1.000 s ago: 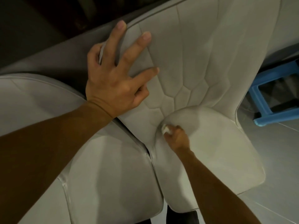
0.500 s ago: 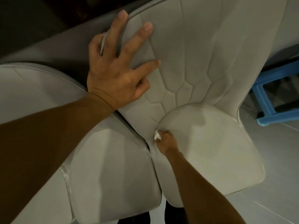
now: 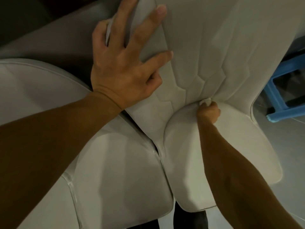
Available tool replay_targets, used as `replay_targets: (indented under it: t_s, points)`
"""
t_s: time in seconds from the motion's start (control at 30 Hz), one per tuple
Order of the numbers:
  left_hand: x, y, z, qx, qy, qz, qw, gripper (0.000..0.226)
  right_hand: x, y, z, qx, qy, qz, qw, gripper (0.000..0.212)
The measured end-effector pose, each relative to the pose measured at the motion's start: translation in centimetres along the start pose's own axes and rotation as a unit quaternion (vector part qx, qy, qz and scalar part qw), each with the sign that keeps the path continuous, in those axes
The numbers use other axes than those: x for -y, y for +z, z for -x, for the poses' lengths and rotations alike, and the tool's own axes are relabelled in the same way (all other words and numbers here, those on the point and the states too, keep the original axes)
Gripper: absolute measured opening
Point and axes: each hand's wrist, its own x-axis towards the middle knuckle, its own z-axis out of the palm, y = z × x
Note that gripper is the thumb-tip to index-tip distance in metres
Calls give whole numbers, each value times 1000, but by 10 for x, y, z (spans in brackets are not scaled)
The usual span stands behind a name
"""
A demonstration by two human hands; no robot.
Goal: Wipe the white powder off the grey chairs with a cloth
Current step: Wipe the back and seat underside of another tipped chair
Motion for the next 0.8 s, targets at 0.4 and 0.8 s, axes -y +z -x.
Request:
replay_targets:
  t_s: [0.4,0.8]
  points:
    - [0,2,3,23,4,17,1000,23,-98,11,143,326,-195,240,893,45]
    - [0,5,7,13,6,30,999,25,-114,-43,156,116,-173,73,975,41]
